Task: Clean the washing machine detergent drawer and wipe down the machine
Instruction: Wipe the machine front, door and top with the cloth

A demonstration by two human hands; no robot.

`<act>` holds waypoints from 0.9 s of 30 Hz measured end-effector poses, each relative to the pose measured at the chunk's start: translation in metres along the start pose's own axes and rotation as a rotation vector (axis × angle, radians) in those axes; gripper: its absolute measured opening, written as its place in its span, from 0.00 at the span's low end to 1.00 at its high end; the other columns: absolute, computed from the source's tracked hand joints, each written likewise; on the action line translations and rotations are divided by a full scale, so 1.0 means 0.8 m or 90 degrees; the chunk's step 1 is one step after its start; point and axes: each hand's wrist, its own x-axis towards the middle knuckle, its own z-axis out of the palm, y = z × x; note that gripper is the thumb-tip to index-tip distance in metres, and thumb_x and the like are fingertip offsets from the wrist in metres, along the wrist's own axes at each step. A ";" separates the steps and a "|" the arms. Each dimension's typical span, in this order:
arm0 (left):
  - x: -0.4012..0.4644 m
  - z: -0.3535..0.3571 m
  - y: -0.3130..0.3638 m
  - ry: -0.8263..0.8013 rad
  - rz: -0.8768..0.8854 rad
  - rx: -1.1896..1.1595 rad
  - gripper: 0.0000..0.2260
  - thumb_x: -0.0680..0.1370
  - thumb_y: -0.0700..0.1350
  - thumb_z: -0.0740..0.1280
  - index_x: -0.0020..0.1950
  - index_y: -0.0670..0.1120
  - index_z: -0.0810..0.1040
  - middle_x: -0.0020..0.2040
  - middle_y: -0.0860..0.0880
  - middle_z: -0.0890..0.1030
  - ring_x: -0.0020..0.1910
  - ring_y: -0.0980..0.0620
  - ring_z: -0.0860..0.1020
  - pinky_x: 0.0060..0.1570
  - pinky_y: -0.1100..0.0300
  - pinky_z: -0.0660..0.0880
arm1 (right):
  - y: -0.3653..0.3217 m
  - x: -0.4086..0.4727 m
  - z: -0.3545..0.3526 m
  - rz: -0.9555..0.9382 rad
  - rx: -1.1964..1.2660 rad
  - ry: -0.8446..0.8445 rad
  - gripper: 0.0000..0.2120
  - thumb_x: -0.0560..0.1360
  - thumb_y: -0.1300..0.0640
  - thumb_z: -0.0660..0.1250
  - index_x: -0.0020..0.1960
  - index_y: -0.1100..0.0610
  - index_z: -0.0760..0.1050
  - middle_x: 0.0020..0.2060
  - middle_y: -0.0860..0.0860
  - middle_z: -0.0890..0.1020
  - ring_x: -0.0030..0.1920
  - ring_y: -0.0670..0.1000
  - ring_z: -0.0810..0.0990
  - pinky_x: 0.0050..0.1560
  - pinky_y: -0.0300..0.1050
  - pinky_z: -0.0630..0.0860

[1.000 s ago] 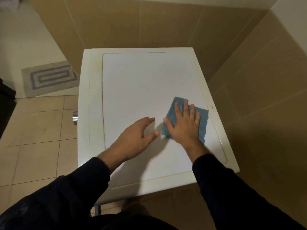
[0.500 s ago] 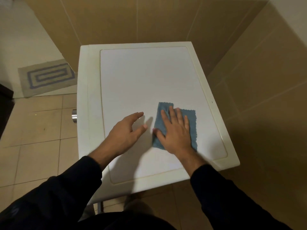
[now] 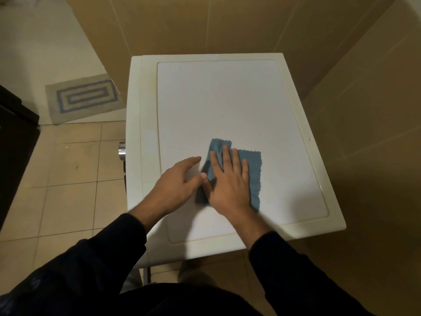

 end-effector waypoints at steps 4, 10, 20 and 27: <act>0.000 -0.016 -0.013 0.009 -0.011 -0.018 0.24 0.80 0.53 0.64 0.76 0.52 0.66 0.74 0.54 0.69 0.72 0.56 0.66 0.65 0.65 0.62 | 0.034 -0.007 -0.002 0.032 -0.018 0.021 0.40 0.76 0.29 0.45 0.80 0.51 0.53 0.80 0.54 0.53 0.79 0.58 0.48 0.76 0.62 0.49; -0.006 -0.037 -0.032 0.042 -0.039 -0.043 0.24 0.80 0.53 0.64 0.76 0.53 0.67 0.74 0.54 0.69 0.72 0.54 0.67 0.61 0.65 0.63 | 0.003 0.078 -0.010 0.111 -0.034 0.020 0.42 0.75 0.30 0.42 0.80 0.56 0.53 0.79 0.60 0.54 0.78 0.64 0.50 0.75 0.65 0.49; -0.006 -0.047 -0.046 0.054 -0.032 -0.061 0.24 0.80 0.54 0.64 0.76 0.53 0.66 0.74 0.53 0.69 0.72 0.55 0.67 0.65 0.62 0.63 | -0.033 -0.006 0.005 -0.003 -0.002 0.017 0.40 0.77 0.30 0.46 0.80 0.54 0.52 0.80 0.56 0.53 0.79 0.59 0.48 0.77 0.61 0.48; -0.011 -0.066 -0.070 0.069 -0.045 -0.107 0.23 0.80 0.55 0.64 0.74 0.55 0.67 0.72 0.56 0.70 0.72 0.56 0.67 0.67 0.59 0.65 | -0.008 0.061 -0.010 0.087 -0.037 0.003 0.43 0.74 0.27 0.41 0.80 0.53 0.52 0.79 0.59 0.55 0.78 0.63 0.50 0.75 0.65 0.49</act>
